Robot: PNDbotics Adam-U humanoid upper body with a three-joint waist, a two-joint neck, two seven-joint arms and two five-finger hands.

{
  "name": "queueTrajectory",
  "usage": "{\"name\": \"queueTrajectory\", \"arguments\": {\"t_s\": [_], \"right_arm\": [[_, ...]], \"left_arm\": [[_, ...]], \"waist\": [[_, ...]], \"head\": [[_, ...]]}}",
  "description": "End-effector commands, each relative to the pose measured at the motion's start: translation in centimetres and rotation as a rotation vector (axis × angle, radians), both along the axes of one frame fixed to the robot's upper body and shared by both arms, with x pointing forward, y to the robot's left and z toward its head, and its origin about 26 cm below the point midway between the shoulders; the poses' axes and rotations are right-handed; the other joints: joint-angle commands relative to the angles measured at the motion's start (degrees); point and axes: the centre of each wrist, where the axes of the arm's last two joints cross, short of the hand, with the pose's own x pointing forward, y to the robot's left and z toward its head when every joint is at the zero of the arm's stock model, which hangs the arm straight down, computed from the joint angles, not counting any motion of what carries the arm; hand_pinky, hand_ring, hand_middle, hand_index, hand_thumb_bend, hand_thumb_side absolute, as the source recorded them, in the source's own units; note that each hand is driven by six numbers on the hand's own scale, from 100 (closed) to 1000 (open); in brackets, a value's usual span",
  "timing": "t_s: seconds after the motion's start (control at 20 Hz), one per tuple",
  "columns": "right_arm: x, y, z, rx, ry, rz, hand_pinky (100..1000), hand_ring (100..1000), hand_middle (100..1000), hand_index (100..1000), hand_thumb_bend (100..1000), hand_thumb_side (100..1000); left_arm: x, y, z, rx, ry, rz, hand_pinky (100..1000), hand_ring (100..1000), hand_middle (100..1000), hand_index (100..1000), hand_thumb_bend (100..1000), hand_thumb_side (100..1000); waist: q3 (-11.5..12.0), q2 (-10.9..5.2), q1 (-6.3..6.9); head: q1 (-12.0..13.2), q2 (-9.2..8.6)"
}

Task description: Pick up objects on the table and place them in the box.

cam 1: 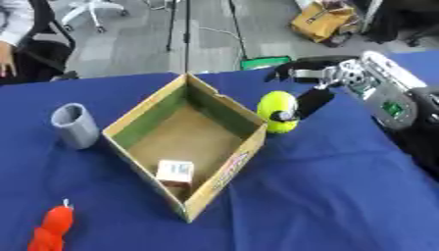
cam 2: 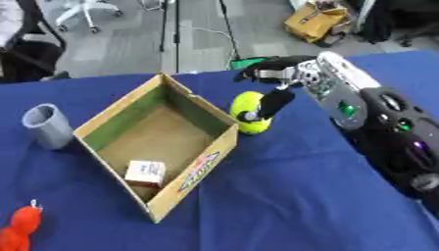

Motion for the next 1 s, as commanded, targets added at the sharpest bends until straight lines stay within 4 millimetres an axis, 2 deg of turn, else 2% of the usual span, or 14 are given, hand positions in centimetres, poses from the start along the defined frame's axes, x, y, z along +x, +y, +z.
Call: {"name": "queueTrajectory", "arguments": {"t_s": [0.05, 1.0], "right_arm": [[0.3, -0.4, 0.6, -0.038, -0.028, -0.009, 906, 954, 968, 1000, 465, 468], [2.3, -1.6, -1.2, -0.107, -0.032, -0.054, 900, 948, 963, 1000, 471, 462]], "left_arm": [[-0.2, 0.0, 0.9, 0.009, -0.027, -0.002, 903, 884, 865, 843, 100, 1000], [-0.2, -0.1, 0.9, -0.004, -0.026, -0.006, 903, 881, 858, 835, 100, 1000]], "waist": [[0.15, -0.71, -0.07], [0.53, -0.01, 0.27]], "head": [[-0.25, -0.63], [-1.55, -1.46]]}}
